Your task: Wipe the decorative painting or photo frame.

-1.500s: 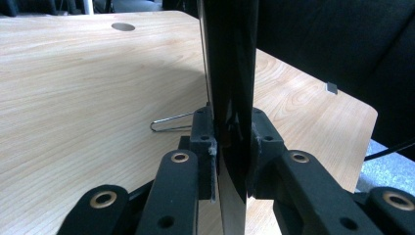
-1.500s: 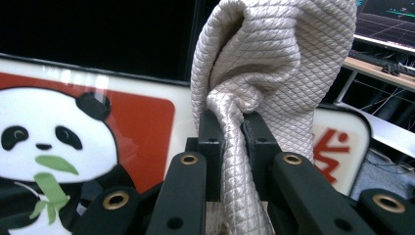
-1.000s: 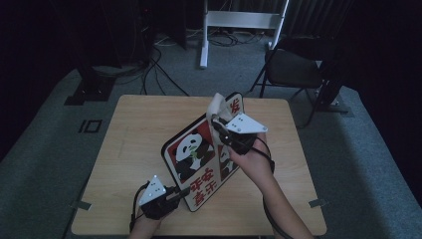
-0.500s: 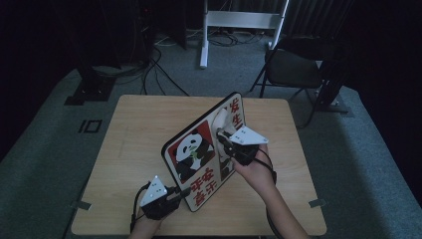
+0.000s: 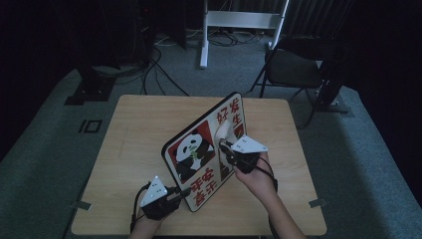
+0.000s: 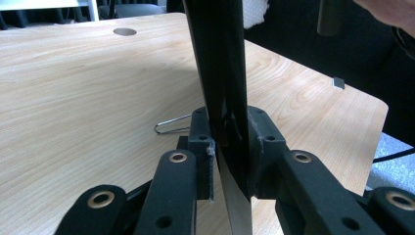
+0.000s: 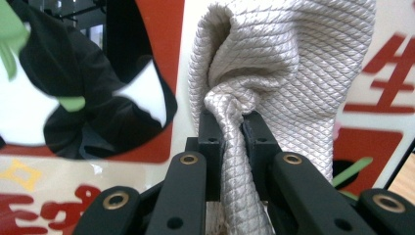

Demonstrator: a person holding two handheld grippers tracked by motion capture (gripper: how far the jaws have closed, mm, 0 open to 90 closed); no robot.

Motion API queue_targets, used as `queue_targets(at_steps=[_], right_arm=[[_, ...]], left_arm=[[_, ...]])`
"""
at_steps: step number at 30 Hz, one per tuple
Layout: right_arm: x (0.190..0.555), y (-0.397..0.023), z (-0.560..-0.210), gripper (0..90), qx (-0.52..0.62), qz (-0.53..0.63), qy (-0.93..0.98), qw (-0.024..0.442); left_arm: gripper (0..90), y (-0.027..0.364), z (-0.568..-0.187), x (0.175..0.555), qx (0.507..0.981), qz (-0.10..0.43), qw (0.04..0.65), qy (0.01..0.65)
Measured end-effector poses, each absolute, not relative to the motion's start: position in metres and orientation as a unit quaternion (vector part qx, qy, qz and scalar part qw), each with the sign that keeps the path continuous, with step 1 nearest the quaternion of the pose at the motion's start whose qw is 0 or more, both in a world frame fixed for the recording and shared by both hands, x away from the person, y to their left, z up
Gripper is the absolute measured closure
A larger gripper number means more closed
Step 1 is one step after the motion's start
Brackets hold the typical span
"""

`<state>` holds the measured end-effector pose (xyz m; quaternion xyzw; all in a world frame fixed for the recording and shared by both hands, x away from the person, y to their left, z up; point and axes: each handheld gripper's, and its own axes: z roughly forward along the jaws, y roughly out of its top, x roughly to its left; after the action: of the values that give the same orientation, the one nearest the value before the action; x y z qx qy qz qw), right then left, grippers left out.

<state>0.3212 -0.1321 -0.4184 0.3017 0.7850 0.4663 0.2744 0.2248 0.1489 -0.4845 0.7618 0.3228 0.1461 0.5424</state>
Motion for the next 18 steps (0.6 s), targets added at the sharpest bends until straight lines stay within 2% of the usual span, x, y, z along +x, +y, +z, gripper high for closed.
queue_targets(at_steps=[18], right_arm=[[0.315, -0.146, -0.466, 81.1, 0.331, 0.434, 0.802, 0.241]], left_arm=[[76.3, 0.148, -0.484, 0.224, 0.762, 0.149, 0.541, 0.323]])
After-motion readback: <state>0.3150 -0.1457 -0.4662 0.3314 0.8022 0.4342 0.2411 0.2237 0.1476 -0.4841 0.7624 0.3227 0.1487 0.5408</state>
